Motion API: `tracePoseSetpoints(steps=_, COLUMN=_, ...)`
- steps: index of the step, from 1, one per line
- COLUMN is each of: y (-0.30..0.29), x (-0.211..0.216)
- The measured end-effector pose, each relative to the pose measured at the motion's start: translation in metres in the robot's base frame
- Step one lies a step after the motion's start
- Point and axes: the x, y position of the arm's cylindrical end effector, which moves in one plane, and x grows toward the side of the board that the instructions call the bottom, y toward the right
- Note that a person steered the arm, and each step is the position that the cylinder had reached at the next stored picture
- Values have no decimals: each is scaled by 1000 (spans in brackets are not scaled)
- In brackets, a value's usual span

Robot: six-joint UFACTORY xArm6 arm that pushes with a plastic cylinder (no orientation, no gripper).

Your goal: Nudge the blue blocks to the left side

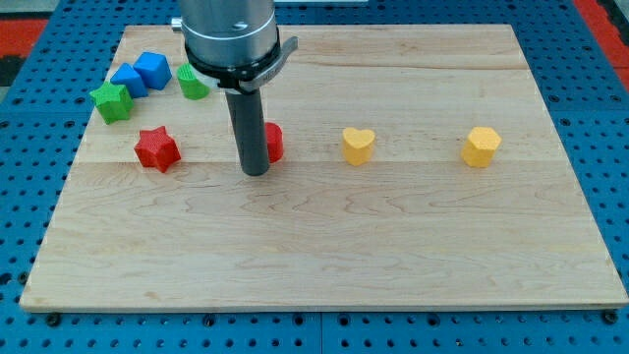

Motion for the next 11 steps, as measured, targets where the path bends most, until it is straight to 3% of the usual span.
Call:
tracePoseSetpoints(steps=1, y=-33, x=46)
tracePoseSetpoints(steps=2, y=-140, x=41)
tracePoseSetpoints(steps=3, y=-230, x=7)
tracePoseSetpoints(steps=7, y=-233, x=-16)
tracePoseSetpoints(steps=9, y=-232, x=-85)
tracePoseSetpoints(steps=11, y=-218, x=-113)
